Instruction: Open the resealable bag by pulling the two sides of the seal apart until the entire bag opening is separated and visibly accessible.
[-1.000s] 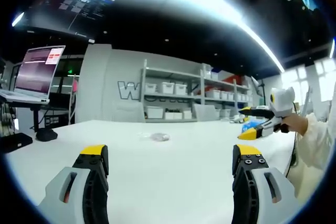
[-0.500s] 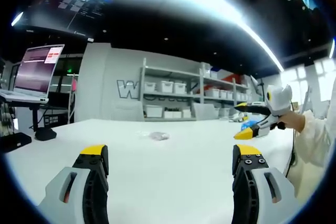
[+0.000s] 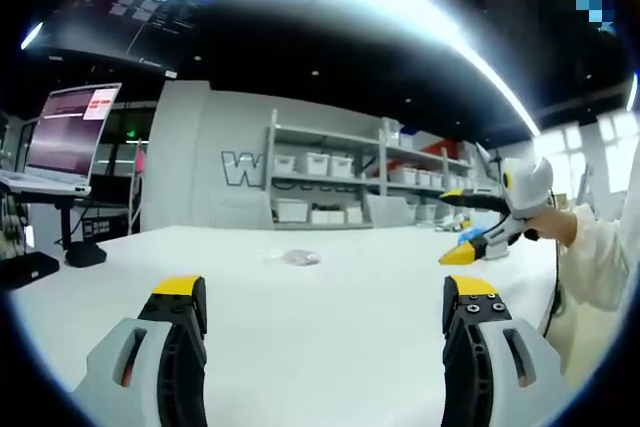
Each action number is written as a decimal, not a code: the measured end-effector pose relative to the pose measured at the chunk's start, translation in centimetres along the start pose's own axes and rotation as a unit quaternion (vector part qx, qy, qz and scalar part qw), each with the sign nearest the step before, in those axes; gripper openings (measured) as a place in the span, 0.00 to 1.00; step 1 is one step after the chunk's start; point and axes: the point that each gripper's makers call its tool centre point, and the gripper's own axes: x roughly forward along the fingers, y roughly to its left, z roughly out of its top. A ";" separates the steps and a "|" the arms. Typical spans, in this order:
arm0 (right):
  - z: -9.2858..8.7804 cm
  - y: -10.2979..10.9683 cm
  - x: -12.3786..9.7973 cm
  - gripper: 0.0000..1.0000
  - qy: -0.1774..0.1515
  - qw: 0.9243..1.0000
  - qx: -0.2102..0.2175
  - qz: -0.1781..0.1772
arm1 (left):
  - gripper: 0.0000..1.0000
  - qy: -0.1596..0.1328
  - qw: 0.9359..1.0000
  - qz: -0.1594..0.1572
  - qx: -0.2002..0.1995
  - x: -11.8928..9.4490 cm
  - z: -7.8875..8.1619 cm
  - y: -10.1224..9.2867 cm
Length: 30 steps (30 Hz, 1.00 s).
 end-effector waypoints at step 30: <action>0.9 0.9 2.7 0.93 0.003 0.999 -0.045 0.017 | 0.97 0.002 1.000 -0.005 0.003 0.1 0.1 -0.3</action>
